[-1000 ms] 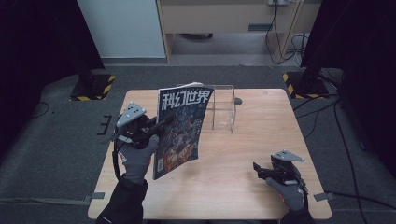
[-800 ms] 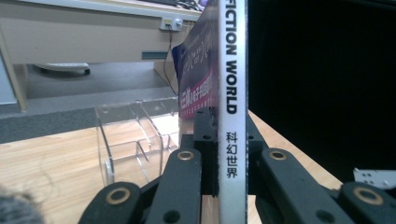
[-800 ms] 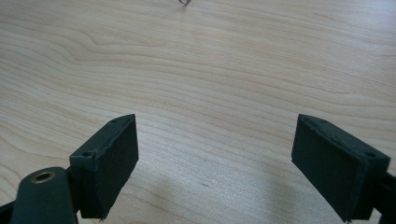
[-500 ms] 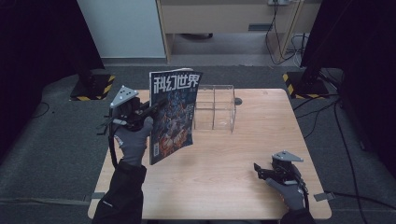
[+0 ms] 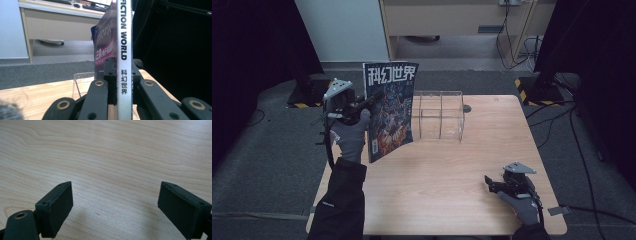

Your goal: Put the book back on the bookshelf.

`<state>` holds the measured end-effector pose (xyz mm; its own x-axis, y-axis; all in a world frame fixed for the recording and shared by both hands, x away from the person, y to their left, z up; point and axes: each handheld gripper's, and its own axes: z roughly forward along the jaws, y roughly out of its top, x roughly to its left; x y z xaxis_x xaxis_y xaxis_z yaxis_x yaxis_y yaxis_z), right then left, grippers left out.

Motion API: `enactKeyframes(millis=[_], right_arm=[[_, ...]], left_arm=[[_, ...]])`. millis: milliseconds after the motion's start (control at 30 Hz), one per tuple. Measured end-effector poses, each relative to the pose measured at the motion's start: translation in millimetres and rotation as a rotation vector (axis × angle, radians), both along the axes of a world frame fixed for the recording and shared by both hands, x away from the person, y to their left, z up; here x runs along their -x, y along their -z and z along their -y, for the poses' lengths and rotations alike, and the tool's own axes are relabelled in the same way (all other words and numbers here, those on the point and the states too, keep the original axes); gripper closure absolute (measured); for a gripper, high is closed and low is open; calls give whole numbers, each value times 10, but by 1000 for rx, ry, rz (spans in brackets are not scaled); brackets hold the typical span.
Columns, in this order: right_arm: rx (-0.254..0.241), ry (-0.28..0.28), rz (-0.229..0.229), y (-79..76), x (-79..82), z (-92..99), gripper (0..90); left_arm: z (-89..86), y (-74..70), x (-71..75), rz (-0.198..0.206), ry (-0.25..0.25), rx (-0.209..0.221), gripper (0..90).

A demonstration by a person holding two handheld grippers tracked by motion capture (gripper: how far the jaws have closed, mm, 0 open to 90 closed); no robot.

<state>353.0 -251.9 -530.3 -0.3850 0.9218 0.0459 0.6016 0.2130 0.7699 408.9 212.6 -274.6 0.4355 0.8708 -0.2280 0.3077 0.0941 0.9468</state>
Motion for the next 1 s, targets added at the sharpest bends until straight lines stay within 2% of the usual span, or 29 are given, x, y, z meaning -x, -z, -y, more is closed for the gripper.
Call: enactKeyframes(millis=[233,533,800,1000], right_arm=[[19,-6,-3,25,-10,-11,122],[62,-18,-25,69,-18,-33,119],[53,-15,-31,65,-17,-34,117],[50,-16,-32,66,-19,-32,117]], left_arm=[[-16,38,-135,-12,-29,-9,823],[-7,74,-319,-21,-47,12,823],[37,110,-474,-29,-68,-5,823],[72,162,-589,-37,-82,-1,823]])
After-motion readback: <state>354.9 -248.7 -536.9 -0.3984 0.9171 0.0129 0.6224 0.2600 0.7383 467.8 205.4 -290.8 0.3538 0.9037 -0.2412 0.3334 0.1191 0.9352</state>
